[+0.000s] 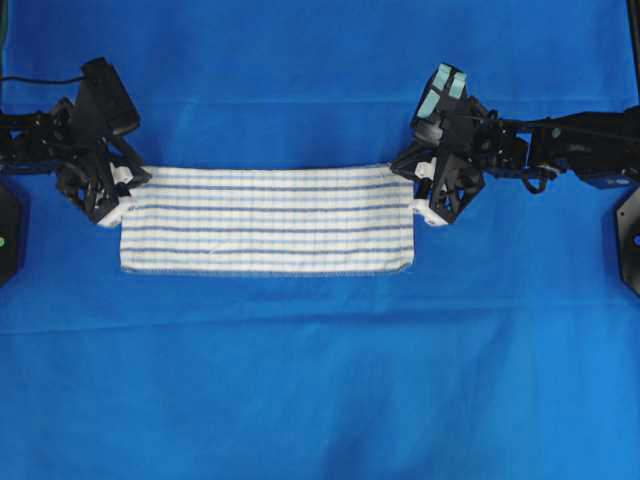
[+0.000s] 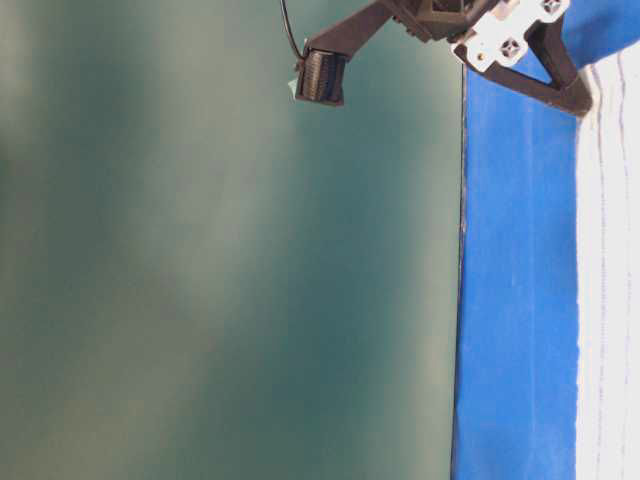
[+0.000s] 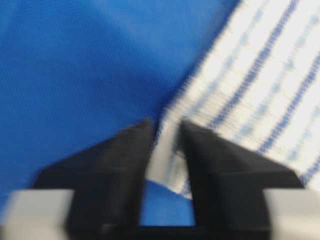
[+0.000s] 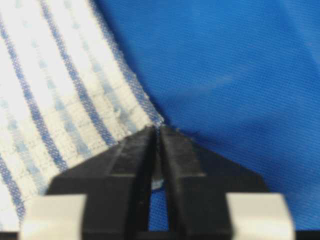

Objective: Fold the blue towel.
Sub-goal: 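Grasp the folded strip's top corners with both grippers and lift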

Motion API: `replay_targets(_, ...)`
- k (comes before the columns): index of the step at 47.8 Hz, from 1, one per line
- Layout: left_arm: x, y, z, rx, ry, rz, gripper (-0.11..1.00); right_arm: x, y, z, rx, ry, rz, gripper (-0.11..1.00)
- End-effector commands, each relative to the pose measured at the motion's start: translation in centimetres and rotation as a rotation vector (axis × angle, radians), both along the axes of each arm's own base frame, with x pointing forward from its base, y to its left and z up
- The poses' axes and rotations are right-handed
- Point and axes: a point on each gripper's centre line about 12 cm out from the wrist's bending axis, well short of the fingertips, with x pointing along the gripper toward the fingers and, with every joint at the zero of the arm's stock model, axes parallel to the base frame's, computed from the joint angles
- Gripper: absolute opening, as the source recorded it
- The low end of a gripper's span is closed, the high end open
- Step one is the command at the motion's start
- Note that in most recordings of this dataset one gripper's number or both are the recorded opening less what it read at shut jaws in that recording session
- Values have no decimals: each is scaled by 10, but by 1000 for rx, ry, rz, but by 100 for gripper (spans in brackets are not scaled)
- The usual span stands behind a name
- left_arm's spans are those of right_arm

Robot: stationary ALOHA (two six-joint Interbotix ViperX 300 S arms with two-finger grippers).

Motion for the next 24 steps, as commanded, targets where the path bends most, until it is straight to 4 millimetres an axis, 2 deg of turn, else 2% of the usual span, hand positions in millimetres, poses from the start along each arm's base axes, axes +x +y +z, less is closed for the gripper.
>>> replay_targets(1,-1,-4,-2,-7,22,-18,10,5,-1,6,-10,-16,8,2)
replay_targets(4,-1,-4,-1,-6,19,-20,0,5,-1,6,-11,-18,7,2)
replay_targets(17,6,-2,9,7,-1,-30,1,6,-1,13,-12,-30,5,2)
replay_targets(24,12,-3,28,11,-27,-35,1,4,-1,36,-12,-49,-8,2)
